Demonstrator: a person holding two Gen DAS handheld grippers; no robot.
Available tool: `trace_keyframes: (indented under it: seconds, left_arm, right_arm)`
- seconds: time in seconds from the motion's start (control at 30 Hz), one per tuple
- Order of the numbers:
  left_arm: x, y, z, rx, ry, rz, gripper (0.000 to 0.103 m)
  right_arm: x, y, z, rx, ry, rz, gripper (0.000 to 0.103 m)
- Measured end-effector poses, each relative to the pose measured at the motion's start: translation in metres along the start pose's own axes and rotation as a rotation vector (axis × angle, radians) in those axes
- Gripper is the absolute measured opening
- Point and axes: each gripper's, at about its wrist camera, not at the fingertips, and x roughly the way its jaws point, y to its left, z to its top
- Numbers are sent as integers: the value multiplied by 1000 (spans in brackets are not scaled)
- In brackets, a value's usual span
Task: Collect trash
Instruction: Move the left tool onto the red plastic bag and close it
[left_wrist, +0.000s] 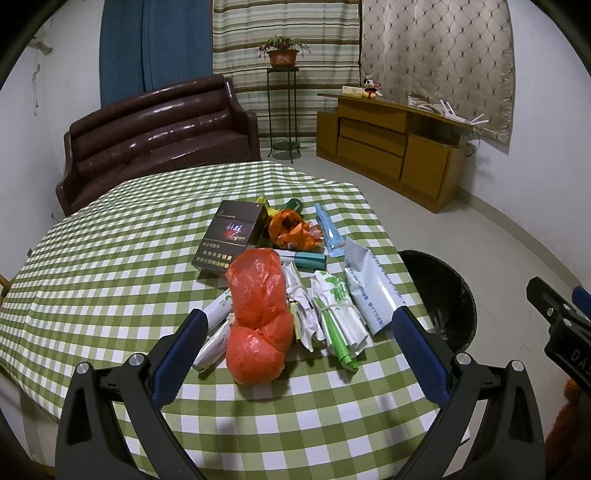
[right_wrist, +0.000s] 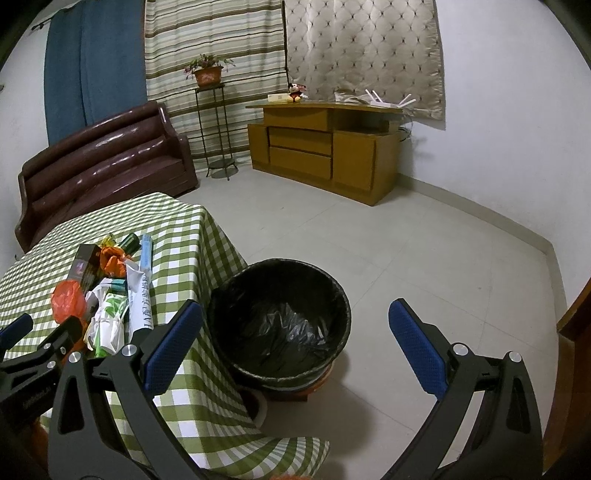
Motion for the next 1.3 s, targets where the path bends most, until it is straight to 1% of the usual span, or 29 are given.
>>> trace_keyframes:
  seconds: [0.1, 0.2, 0.27, 0.3, 0.33, 0.37, 0.53, 0.6, 0.67, 0.7, 0.73, 0.8, 0.9, 0.97, 1.03, 1.13, 1.23, 1.3]
  left_arm:
    - [1, 6, 0, -2, 7, 1, 97]
    - [2, 15, -2, -10, 19, 9, 97]
    - [5, 22, -2, -24, 32, 19, 97]
    - [6, 24, -2, -28, 39, 24, 97]
    - [8, 26, -2, -34, 48, 33, 97]
    - [9, 27, -2, -35, 51, 36, 97]
    - [10, 24, 1, 4, 37, 47, 96]
    - [10, 19, 2, 26, 36, 40, 95]
    - [11, 19, 3, 39, 35, 42, 90]
    - [13, 18, 3, 48, 37, 44, 77]
    - [16, 19, 5, 54, 46, 42, 68]
    - [23, 23, 7, 41, 70, 36, 67]
    - [27, 26, 8, 37, 79, 41, 64]
    - [30, 26, 8, 43, 85, 37, 59]
    - [33, 26, 8, 39, 99, 16, 52]
    - [35, 26, 7, 41, 106, -3, 46]
    - [34, 24, 8, 48, 105, -21, 38]
    - [35, 25, 8, 47, 104, -29, 36]
  right_arm:
    - [0, -1, 1, -11, 4, 2, 99]
    - [-1, 0, 0, -17, 13, 7, 96]
    - [1, 2, 0, -25, 24, 8, 88]
    - [3, 3, -1, -25, 46, 9, 85]
    - [5, 3, -1, -26, 46, 14, 80]
    - [5, 4, -2, -26, 54, 19, 78]
    - [9, 5, -2, -33, 63, 24, 77]
    - [9, 5, -2, -33, 63, 26, 77]
    - [10, 6, -2, -32, 65, 31, 77]
    - [11, 7, -2, -33, 65, 33, 77]
    - [12, 8, -2, -33, 65, 36, 77]
    - [13, 11, -1, -34, 68, 44, 77]
    - [17, 15, 1, -37, 70, 50, 77]
    - [19, 17, 1, -38, 74, 54, 77]
    - [21, 17, 1, -38, 78, 58, 77]
    - [23, 19, 1, -42, 82, 62, 77]
    - [25, 21, 2, -42, 91, 67, 68]
    - [27, 23, 2, -43, 97, 73, 65]
